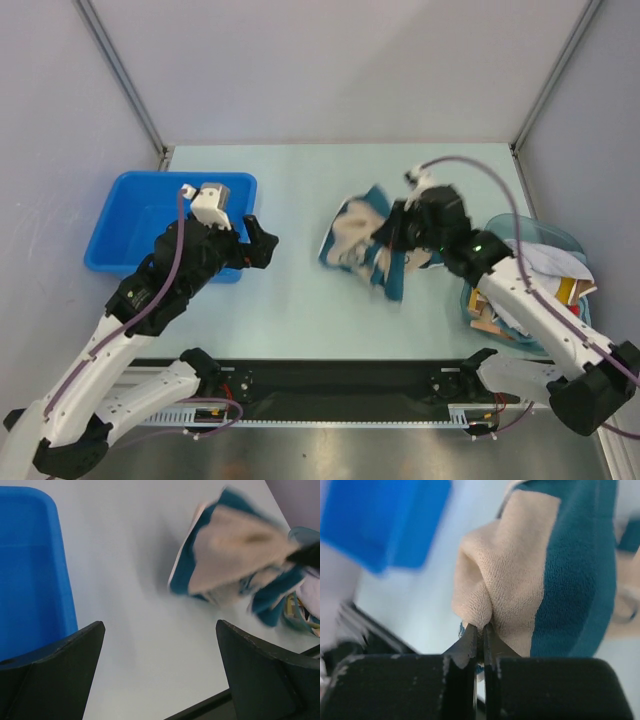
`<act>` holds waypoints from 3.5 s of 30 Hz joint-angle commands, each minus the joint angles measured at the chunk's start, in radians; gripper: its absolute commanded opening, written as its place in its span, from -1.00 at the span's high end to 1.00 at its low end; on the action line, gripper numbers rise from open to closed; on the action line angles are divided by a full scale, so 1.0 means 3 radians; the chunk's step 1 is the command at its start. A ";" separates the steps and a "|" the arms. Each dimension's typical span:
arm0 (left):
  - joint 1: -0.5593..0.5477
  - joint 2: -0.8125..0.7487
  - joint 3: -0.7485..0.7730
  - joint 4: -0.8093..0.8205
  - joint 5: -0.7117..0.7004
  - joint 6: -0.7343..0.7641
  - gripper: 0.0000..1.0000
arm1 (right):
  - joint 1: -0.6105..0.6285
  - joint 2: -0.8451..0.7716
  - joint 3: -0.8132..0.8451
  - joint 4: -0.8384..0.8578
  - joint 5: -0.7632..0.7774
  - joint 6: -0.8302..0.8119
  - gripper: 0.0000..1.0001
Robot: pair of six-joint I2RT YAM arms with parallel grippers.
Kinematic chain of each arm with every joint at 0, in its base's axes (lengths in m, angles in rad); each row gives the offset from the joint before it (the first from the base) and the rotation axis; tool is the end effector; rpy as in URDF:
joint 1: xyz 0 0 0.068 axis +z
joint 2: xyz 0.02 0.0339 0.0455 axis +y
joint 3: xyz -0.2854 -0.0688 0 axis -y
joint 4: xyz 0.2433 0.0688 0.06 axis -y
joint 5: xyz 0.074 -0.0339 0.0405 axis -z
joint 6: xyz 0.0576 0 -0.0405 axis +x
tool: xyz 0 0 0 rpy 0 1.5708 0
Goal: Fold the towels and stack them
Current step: Move the towel to the center of the board, then flatten out the crumpled towel
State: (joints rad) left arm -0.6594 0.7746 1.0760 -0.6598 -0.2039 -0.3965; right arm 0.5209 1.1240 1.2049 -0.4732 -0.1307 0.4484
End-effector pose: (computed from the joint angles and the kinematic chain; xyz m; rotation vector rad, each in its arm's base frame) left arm 0.1278 -0.0843 0.3969 0.1185 1.9516 -0.5088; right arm 0.2179 0.1337 0.4002 -0.1629 2.0325 0.7524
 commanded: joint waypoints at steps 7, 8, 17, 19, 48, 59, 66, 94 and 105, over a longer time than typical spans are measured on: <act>0.0142 0.0000 -0.0053 -0.0030 0.0127 -0.0023 -0.99 | 0.0565 -0.0264 -0.1056 -0.0462 0.0435 0.0188 0.00; 0.0147 0.0071 -0.0068 0.0010 0.0183 -0.0018 -0.98 | 0.0534 -0.0341 -0.0995 -0.0564 0.0537 0.0182 -0.11; 0.0148 0.0761 -0.0069 0.0496 0.0869 0.0252 -0.89 | 0.0064 -0.0081 -0.0953 -0.0586 0.0834 0.0525 -0.12; 0.0147 0.1138 0.0013 0.0537 0.0833 0.0279 -0.85 | 0.0048 0.0021 -0.1126 -0.0448 0.0733 0.0505 -0.06; 0.0454 0.4387 0.1445 0.1375 0.2269 0.0897 -0.28 | -0.0202 0.1193 -0.1459 0.1541 -0.0260 -0.0799 1.00; 0.0500 0.4709 0.1455 0.1350 0.2602 0.0954 -0.36 | -0.0340 0.1193 -0.1547 0.1654 -0.0439 -0.0784 1.00; 0.0500 0.4725 0.1399 0.1417 0.2801 0.0923 -0.25 | -0.0361 0.1198 -0.1541 0.1639 -0.0470 -0.0758 1.00; 0.0720 0.3268 0.0739 0.0901 0.1075 0.0258 0.99 | -0.0392 0.0365 -0.0973 -0.0529 0.0271 0.0529 -0.18; 0.0720 0.2879 0.0519 0.0671 0.0869 0.0197 0.99 | -0.0391 0.0108 -0.1522 -0.0330 0.0782 0.0981 -0.05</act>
State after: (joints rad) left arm -0.4423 1.6802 1.2293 -0.4286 0.0940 -0.3244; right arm 0.4103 1.1511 0.7189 -0.6106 0.0017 0.7441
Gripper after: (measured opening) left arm 0.011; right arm 0.537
